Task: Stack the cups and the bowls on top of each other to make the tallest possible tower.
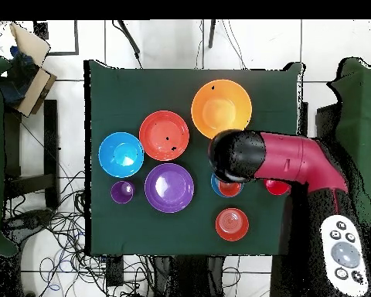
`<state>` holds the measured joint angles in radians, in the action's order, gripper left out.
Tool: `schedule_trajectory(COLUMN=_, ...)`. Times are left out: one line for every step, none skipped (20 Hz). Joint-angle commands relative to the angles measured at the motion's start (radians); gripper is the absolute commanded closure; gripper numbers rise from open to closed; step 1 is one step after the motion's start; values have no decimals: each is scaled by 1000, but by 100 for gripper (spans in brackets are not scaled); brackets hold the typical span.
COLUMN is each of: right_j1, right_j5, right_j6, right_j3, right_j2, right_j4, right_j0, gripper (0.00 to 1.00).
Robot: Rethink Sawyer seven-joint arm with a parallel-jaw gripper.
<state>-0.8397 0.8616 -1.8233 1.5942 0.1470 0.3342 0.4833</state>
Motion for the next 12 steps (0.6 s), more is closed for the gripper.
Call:
schedule_trajectory(right_j1=8, right_j5=-41, right_j6=-221, right_j3=130, right_j2=-45, right_j4=-40, right_j0=-61, gripper=100)
schedule_trajectory(right_j1=8, right_j5=-37, right_j6=-233, right_j3=131, right_j2=-53, right_j4=-41, right_j0=-73, gripper=100)
schedule_trajectory(right_j1=8, right_j5=-33, right_j6=-236, right_j3=132, right_j2=-57, right_j4=-44, right_j0=-79, gripper=100)
schedule_trajectory(right_j1=7, right_j5=-21, right_j6=-243, right_j3=127, right_j2=-65, right_j4=-40, right_j0=-91, gripper=100)
schedule_trajectory(right_j1=6, right_j5=-16, right_j6=-247, right_j3=123, right_j2=-71, right_j4=-38, right_j0=-98, gripper=100)
schedule_trajectory(right_j1=6, right_j5=-5, right_j6=-251, right_j3=115, right_j2=-79, right_j4=-30, right_j0=-109, gripper=100)
schedule_trajectory(right_j1=6, right_j5=-2, right_j6=-251, right_j3=112, right_j2=-81, right_j4=-30, right_j0=-112, gripper=100)
schedule_trajectory(right_j1=6, right_j5=-10, right_j6=-251, right_j3=114, right_j2=-81, right_j4=-30, right_j0=-117, gripper=100)
schedule_trajectory(right_j1=9, right_j5=-19, right_j6=-248, right_j3=115, right_j2=-80, right_j4=-31, right_j0=-119, gripper=100)
schedule_trajectory(right_j1=12, right_j5=-27, right_j6=-244, right_j3=116, right_j2=-80, right_j4=-31, right_j0=-122, gripper=100)
schedule_trajectory(right_j1=14, right_j5=-28, right_j6=-235, right_j3=117, right_j2=-77, right_j4=-37, right_j0=-119, gripper=100)
schedule_trajectory(right_j1=14, right_j5=-34, right_j6=-221, right_j3=119, right_j2=-72, right_j4=-40, right_j0=-115, gripper=100)
